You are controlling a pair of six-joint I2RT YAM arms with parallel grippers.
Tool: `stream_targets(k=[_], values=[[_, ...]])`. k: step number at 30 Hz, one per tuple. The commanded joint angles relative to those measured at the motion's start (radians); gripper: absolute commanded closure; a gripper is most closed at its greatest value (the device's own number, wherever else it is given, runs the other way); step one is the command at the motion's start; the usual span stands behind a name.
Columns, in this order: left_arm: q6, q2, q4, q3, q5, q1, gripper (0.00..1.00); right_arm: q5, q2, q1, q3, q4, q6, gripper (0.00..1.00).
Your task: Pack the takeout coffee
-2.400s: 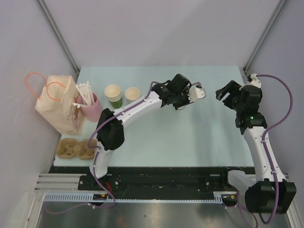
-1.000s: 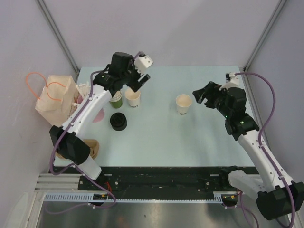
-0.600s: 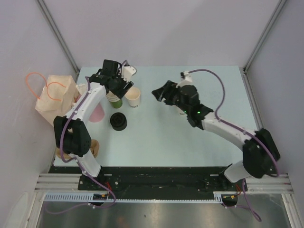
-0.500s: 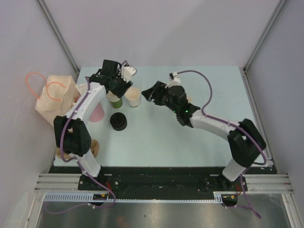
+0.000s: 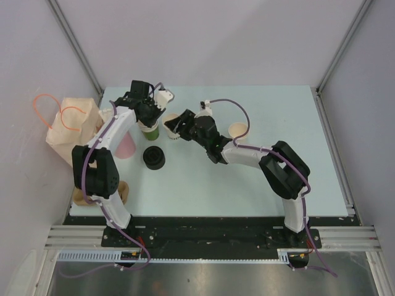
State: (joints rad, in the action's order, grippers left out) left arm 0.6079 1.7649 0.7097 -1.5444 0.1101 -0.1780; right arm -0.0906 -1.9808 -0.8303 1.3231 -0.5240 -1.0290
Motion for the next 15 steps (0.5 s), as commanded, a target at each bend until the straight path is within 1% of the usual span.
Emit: stream_targets(k=[1, 2, 5, 6, 9, 15], values=[[0.029, 0.008, -0.012, 0.0, 0.043, 0.006, 0.74, -0.034, -0.006, -0.006, 0.053, -0.065, -0.025, 0.39], [0.029, 0.011, -0.012, -0.002, 0.043, 0.008, 0.76, -0.037, -0.013, -0.006, 0.054, -0.064, -0.026, 0.39], [0.029, 0.005, -0.012, 0.0, 0.048, 0.006, 0.9, -0.043, -0.044, -0.004, 0.056, -0.077, -0.049, 0.4], [0.029, 0.001, -0.01, 0.003, 0.048, 0.006, 1.0, -0.044, -0.053, -0.006, 0.067, -0.079, -0.072, 0.41], [0.035, -0.03, -0.01, 0.023, 0.049, 0.006, 0.99, -0.05, -0.102, -0.009, 0.088, -0.079, -0.12, 0.44], [0.075, -0.093, -0.013, 0.079, 0.025, 0.006, 1.0, -0.051, -0.225, -0.041, 0.235, -0.024, -0.181, 0.48]])
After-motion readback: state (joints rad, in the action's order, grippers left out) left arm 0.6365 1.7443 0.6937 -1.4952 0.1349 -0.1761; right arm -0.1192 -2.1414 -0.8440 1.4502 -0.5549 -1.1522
